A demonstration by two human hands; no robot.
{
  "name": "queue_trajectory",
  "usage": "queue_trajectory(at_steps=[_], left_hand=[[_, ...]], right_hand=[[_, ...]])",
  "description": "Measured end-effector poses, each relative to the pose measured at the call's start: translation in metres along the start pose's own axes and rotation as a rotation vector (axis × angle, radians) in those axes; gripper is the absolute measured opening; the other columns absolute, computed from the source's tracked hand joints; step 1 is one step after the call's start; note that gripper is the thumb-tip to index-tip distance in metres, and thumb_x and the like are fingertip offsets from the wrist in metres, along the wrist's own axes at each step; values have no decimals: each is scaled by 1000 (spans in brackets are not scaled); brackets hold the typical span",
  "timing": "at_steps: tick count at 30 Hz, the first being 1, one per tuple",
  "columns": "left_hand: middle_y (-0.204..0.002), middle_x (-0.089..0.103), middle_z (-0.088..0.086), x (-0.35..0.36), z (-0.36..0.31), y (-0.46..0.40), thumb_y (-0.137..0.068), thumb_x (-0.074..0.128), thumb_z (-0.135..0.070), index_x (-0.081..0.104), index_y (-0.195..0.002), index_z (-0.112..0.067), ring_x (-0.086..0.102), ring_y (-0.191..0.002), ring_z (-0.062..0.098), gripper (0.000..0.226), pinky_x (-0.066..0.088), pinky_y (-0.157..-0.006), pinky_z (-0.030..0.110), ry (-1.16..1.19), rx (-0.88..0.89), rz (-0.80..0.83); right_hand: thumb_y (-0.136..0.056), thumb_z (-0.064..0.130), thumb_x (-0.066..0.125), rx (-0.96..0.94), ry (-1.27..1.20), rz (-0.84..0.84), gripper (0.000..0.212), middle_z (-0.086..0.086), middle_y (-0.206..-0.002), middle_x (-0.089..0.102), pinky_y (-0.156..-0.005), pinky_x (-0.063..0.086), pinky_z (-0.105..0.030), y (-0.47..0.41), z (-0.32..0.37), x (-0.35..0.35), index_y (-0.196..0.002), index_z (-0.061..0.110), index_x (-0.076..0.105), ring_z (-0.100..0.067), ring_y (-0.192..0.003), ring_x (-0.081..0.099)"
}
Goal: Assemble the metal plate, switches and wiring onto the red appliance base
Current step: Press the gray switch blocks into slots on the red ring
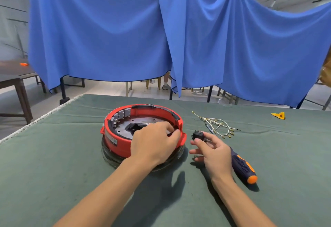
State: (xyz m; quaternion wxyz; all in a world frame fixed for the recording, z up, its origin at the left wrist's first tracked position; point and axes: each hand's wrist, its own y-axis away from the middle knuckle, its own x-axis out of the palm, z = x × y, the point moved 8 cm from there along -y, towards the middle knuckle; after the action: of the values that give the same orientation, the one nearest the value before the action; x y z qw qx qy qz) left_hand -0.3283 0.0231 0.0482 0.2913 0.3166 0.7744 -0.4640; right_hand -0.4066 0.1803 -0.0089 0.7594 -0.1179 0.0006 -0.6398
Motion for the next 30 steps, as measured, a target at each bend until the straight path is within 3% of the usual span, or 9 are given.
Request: queue_trajectory(at_steps=[4,9,12,16,19,22,26,30], left_hand=[[-59,59,1,-12,27,-10,-84,47,-50,58,-58,-14,57,-65,25,45,30,-53,29,-93,-29,-22],[-42,37,0,-22,58,-15,-74,47,-38,35,-43,-12,41,-48,22,42,30,-49,26,-59,-33,38],[-41,34,1,-24,56,-16,-79,49,-35,34,-44,-12,37,-46,21,45,25,-47,26,-80,32,34],[-49,47,-3,-34,36,-7,-90,52,-30,47,-51,-18,48,-52,24,42,23,-49,28,-171,60,-172],[-65,64,1,-35,33,1,-92,53,-26,64,-71,-15,58,-63,24,26,31,-54,29,-58,19,-247],[-75,69,-3,-35,38,5,-89,52,-22,67,-85,-17,62,-71,20,17,37,-59,29,103,-4,-306],[-64,63,-12,-40,47,8,-78,42,-22,66,-76,-22,58,-63,10,24,38,-54,25,303,-101,-381],[-61,66,-6,-35,48,9,-76,39,-26,66,-65,-21,59,-63,16,29,31,-53,26,162,-153,-379]], right_hand=[[-93,10,58,120,-110,75,10,-5,-71,73,-40,46,-19,0,-5,7,-85,11,63,-14,-49,66],[-97,40,44,316,-186,199,40,-5,-63,69,-41,43,-20,5,-11,10,-79,8,63,-14,-43,60],[-89,42,51,311,-153,250,38,-7,-60,66,-44,42,-23,10,-6,18,-71,10,61,-15,-43,57],[-66,49,62,210,-95,356,34,-9,-64,66,-47,42,-25,18,13,40,-66,17,72,-17,-46,55],[-74,42,65,142,1,382,41,-8,-64,67,-43,41,-21,16,26,56,-88,4,70,-16,-43,55],[-91,28,60,143,167,457,25,-2,-61,68,-41,41,-20,10,32,77,-89,4,64,-13,-42,56],[-94,28,57,237,282,607,25,-3,-67,71,-42,46,-20,11,26,89,-98,4,65,-11,-48,60],[-92,30,61,256,295,623,27,-3,-67,70,-43,46,-19,9,24,86,-97,4,65,-10,-49,60]])
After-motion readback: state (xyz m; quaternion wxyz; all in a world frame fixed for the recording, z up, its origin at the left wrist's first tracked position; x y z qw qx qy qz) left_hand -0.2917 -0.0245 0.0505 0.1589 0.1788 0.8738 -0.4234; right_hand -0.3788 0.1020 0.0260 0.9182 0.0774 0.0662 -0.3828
